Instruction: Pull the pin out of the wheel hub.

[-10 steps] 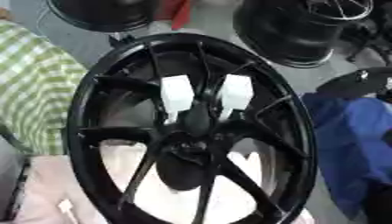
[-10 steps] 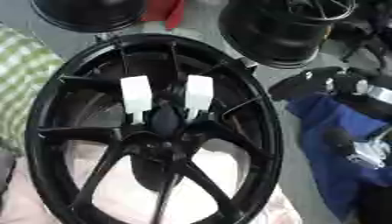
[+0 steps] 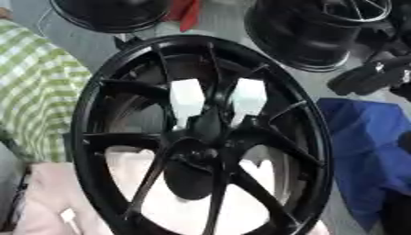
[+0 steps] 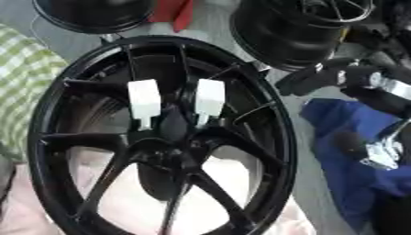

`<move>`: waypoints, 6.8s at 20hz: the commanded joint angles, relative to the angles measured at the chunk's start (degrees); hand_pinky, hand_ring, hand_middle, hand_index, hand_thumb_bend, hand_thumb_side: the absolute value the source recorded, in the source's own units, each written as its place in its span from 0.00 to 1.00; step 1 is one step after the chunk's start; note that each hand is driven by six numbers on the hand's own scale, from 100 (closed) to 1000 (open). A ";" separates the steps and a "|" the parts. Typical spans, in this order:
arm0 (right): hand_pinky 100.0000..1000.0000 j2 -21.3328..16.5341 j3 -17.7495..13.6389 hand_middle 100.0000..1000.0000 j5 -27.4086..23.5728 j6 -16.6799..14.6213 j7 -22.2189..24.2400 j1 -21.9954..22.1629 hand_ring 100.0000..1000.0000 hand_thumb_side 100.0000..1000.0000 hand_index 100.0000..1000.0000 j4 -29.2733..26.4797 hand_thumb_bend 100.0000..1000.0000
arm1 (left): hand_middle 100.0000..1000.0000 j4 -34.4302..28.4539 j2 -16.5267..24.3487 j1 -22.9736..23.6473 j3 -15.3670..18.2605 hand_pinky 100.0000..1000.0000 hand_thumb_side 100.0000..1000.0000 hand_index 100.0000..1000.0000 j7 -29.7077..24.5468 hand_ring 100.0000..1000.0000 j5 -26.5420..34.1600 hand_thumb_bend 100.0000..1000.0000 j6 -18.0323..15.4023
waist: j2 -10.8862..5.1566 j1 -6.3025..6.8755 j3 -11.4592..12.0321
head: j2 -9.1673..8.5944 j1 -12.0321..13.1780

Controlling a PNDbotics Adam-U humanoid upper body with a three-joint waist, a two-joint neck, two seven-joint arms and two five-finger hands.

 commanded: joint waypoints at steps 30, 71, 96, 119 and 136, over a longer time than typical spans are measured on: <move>0.83 -1.83 -1.13 0.79 4.52 8.09 -5.55 -6.62 0.88 0.45 0.85 -0.55 0.23 | 0.54 -1.17 0.60 -2.35 -0.30 0.87 0.49 0.82 -0.57 0.56 0.92 0.21 -0.15 | -0.11 -0.81 3.57 | -1.65 -3.77; 0.83 1.76 2.70 0.67 33.87 24.82 -10.91 -9.20 0.84 0.36 0.86 -0.55 0.56 | 0.52 -1.17 -0.34 -4.89 -0.62 0.88 0.47 0.81 -0.77 0.55 1.87 0.24 -0.09 | 0.96 -2.96 7.71 | -0.88 -6.66; 0.82 3.25 3.60 0.60 37.66 30.90 -14.32 -9.36 0.82 0.36 0.83 -0.55 0.55 | 0.51 -1.17 -1.49 -4.78 -0.43 0.88 0.47 0.81 -0.28 0.55 1.98 0.25 0.08 | 2.14 -2.96 7.44 | -1.23 -6.67; 0.78 3.94 4.32 0.52 33.24 32.47 -14.07 -9.09 0.79 0.39 0.76 -0.55 0.46 | 0.50 -1.17 -2.21 -4.66 -0.33 0.88 0.47 0.81 0.10 0.55 2.10 0.26 0.72 | 2.39 -2.96 6.84 | -1.07 -6.08; 0.78 4.02 4.57 0.52 27.39 33.68 -11.25 -9.75 0.79 0.42 0.76 -0.55 0.41 | 0.50 -1.17 -2.68 -4.80 -0.19 0.88 0.47 0.81 0.64 0.55 2.30 0.26 1.07 | 2.52 -2.96 6.82 | -1.39 -5.65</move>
